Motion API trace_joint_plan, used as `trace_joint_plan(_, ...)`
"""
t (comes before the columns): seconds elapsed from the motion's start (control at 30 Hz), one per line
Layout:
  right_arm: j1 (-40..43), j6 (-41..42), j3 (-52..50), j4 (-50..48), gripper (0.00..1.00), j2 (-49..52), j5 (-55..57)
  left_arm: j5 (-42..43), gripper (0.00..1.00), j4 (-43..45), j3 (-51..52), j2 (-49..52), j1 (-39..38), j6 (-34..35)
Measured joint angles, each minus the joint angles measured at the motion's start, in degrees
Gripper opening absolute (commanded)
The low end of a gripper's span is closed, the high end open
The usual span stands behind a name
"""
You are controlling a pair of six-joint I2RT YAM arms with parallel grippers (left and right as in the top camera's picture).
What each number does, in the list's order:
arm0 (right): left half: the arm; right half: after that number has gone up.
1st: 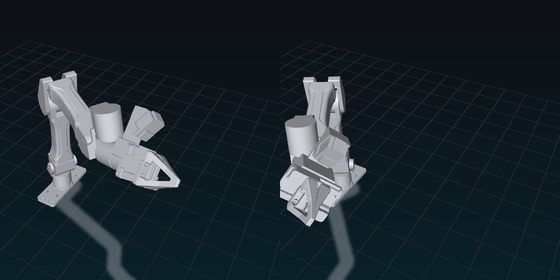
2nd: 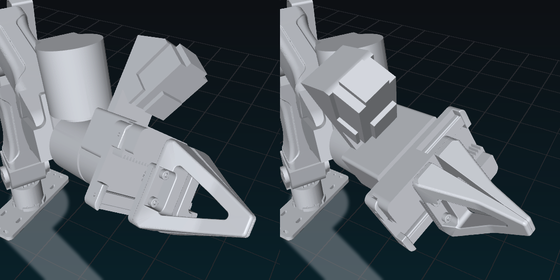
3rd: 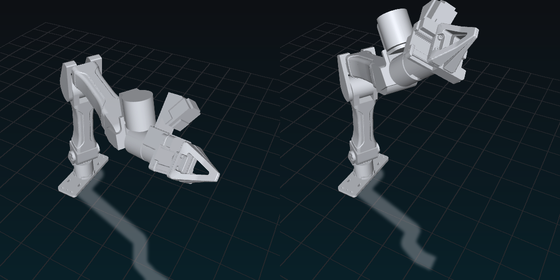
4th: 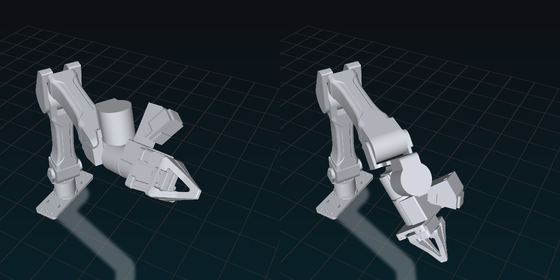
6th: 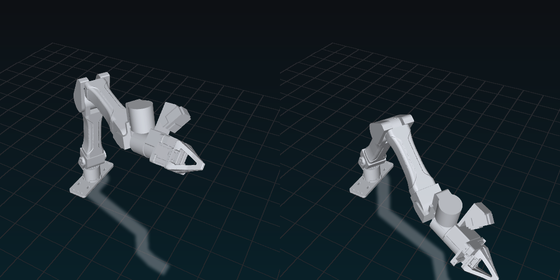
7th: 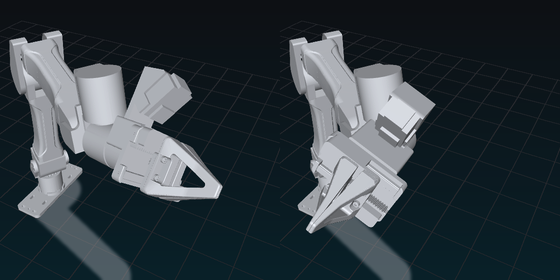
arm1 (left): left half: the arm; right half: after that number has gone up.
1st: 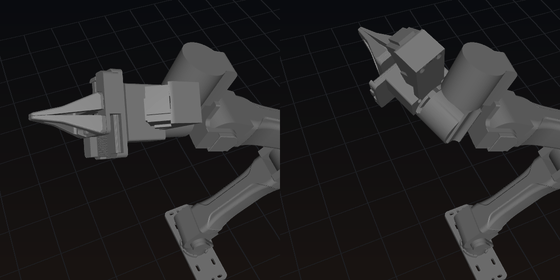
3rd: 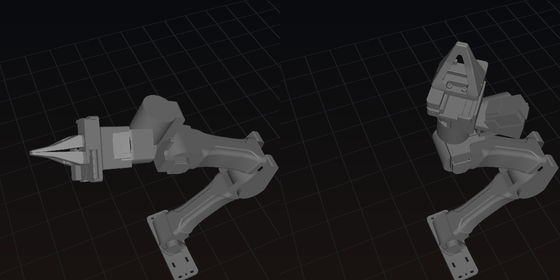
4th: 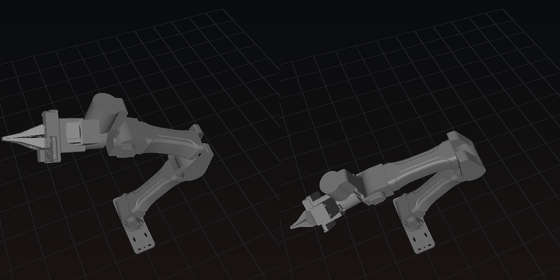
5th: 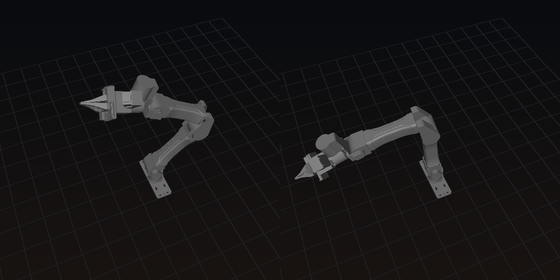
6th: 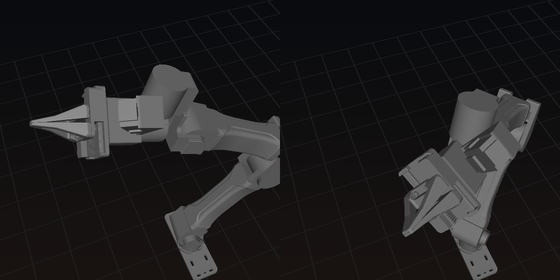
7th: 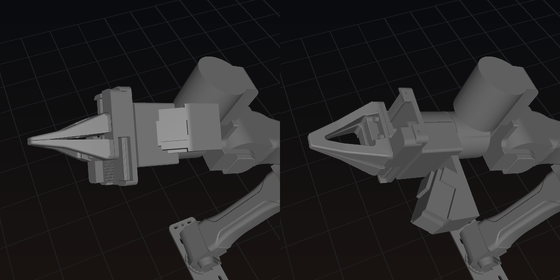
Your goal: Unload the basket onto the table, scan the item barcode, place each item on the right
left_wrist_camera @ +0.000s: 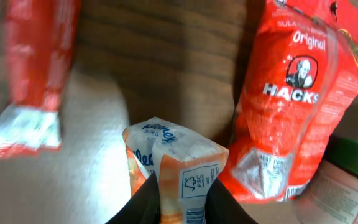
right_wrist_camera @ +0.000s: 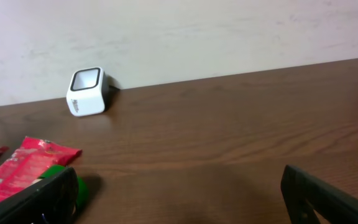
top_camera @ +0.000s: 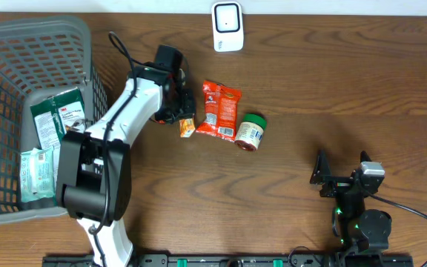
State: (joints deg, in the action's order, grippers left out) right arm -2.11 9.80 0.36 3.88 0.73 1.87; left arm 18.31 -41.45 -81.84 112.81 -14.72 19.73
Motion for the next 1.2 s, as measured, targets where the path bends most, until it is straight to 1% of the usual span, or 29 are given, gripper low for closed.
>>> trace_joint_plan(0.13,0.0,0.0,0.0,0.0,0.99,0.0,0.0,3.3,0.23,1.6,0.0,3.0,0.0,-1.7)
trace_joint_plan(0.2,0.0,0.0,0.0,0.0,0.99,0.0,0.0,4.4,0.3,2.1,0.1,3.6,-0.1,-2.1)
trace_joint_plan(0.3,0.0,0.0,0.0,0.0,0.99,0.0,0.0,5.0,0.46,2.2,0.1,3.6,-0.1,-2.9)
trace_joint_plan(0.4,0.0,0.0,0.0,0.0,0.99,0.0,0.0,5.4,0.54,2.1,0.1,3.6,-0.1,-3.1)
trace_joint_plan(0.6,0.0,0.0,0.0,0.0,0.99,0.0,0.0,5.2,0.55,2.1,0.1,3.1,-0.1,-3.2)
trace_joint_plan(0.93,0.0,0.0,0.0,0.0,0.99,0.0,0.0,-0.3,0.54,-0.8,0.1,-1.4,-0.1,-3.3)
trace_joint_plan(1.2,0.0,0.0,0.0,0.0,0.99,0.0,0.0,-1.9,0.55,-1.6,0.1,-3.0,-0.2,-3.3)
